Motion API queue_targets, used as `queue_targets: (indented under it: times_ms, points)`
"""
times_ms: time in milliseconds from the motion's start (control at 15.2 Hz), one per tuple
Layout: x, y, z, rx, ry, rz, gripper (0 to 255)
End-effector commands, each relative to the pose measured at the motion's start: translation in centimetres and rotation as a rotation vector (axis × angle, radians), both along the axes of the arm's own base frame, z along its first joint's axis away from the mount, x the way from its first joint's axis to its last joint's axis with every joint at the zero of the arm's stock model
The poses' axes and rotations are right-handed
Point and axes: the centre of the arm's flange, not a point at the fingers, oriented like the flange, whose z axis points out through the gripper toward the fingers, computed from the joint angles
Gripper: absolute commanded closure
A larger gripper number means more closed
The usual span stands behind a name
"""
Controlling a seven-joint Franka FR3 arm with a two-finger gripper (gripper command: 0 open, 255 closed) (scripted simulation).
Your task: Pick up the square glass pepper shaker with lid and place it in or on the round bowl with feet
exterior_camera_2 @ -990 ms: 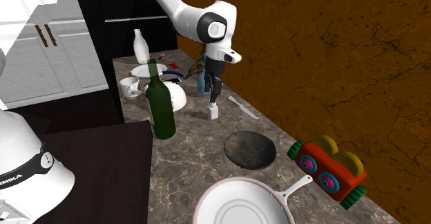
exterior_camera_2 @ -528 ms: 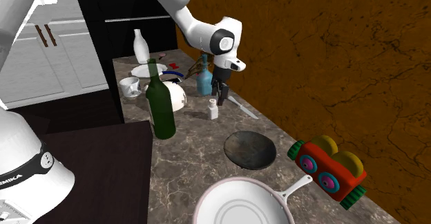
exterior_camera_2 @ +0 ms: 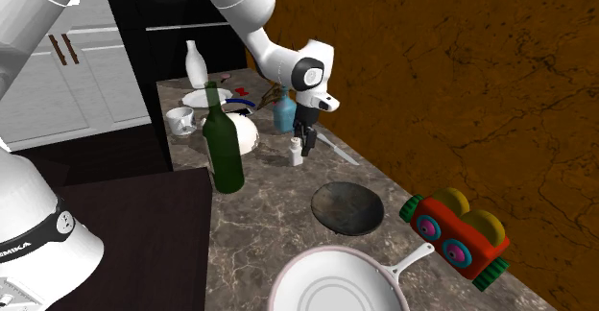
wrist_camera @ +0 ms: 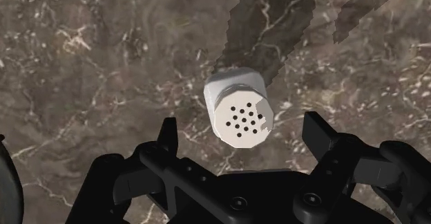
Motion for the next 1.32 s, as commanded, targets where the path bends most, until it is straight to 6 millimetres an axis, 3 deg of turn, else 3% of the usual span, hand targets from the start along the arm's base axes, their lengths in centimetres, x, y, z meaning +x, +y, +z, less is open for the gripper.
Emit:
queue_targets:
  times_ms: [0, 396, 462, 1056, 1254]
  points:
    - [0.0, 0.0, -0.4, 0.000, -0.001, 0.000, 0]
    - [0.0, 0.0, -0.4, 0.000, -0.001, 0.000, 0]
    - [0.0, 0.0, -0.4, 0.000, -0.001, 0.000, 255]
    - [0.0, 0.0, -0.4, 0.000, -0.001, 0.000, 255]
    - [0.0, -0.1, 1.2, 0.000, -0.001, 0.000, 255]
